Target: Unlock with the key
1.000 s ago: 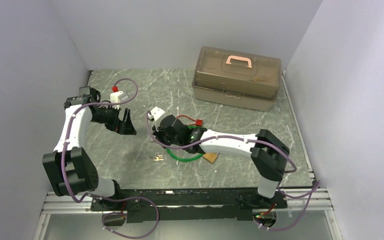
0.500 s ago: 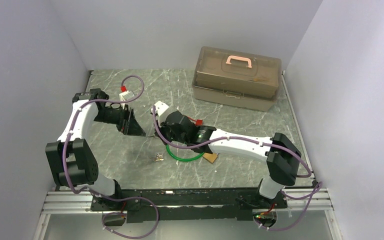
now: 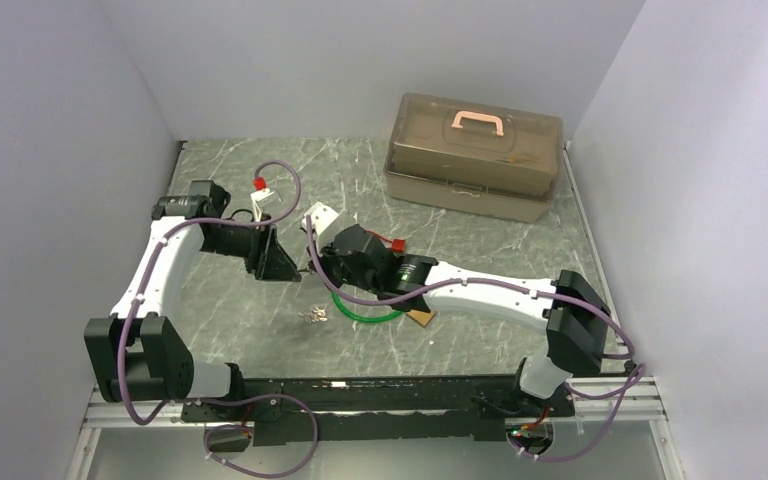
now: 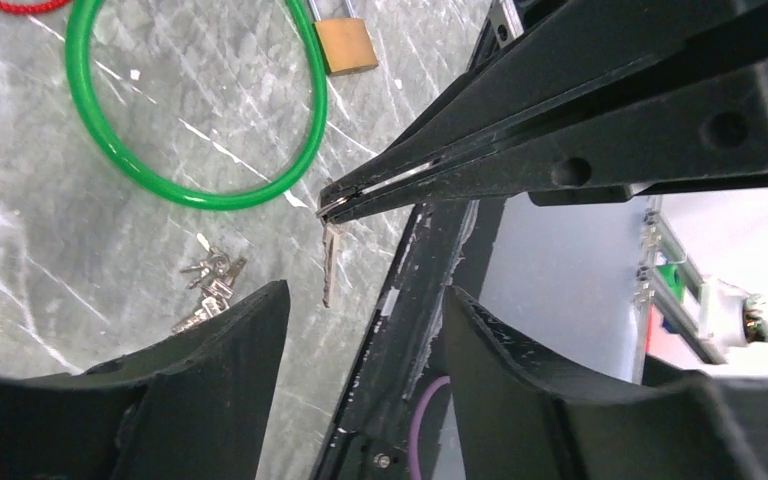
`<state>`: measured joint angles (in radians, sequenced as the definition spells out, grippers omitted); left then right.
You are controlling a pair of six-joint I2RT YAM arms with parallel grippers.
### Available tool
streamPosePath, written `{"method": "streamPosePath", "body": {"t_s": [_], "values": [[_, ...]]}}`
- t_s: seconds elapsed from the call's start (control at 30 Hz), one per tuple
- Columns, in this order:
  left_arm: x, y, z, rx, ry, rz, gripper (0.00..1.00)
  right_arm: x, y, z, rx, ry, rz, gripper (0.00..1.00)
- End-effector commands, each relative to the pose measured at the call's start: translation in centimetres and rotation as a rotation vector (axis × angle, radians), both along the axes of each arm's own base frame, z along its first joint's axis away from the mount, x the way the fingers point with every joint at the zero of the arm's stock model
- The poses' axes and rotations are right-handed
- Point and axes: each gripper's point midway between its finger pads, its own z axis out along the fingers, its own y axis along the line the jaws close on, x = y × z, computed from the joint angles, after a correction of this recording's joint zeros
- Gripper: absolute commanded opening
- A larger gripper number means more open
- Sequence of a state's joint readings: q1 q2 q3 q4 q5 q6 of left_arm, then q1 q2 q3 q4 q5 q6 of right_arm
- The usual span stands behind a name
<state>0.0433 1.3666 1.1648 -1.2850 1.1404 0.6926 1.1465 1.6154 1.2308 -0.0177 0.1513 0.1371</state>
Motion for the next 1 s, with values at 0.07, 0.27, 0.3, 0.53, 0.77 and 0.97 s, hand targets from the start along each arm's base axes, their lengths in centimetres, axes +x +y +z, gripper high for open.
{"method": "streamPosePath", "body": {"t_s": [0.07,0.27,0.3,0.53,0.77,0.97], "values": [[0.2,-0.5,0.5,0.010,-0.059,-0.003,0.52,0.2,-0.4,4.0,0.077,-0.071,-0.023,0.00],[0.0,-0.7,0.9,-0.008,-0.050,-0.014,0.48,-0.1,-0.6,4.5,0.087,-0.085,-0.024,0.00],[-0.1,-0.7,0.9,-0.012,-0.046,-0.018,0.46,-0.2,-0.6,4.6,0.090,-0.087,-0.024,0.00],[-0.3,-1.0,1.1,-0.027,-0.033,-0.042,0.25,-0.4,-0.3,5.0,0.099,-0.096,-0.017,0.00],[-0.5,-0.9,1.0,-0.018,-0.037,-0.059,0.00,-0.8,0.1,5.3,0.108,-0.101,0.000,0.00],[-1.2,-1.0,1.7,-0.038,-0.063,-0.090,0.00,-1.8,0.2,5.7,0.132,-0.101,0.045,0.01]]}}
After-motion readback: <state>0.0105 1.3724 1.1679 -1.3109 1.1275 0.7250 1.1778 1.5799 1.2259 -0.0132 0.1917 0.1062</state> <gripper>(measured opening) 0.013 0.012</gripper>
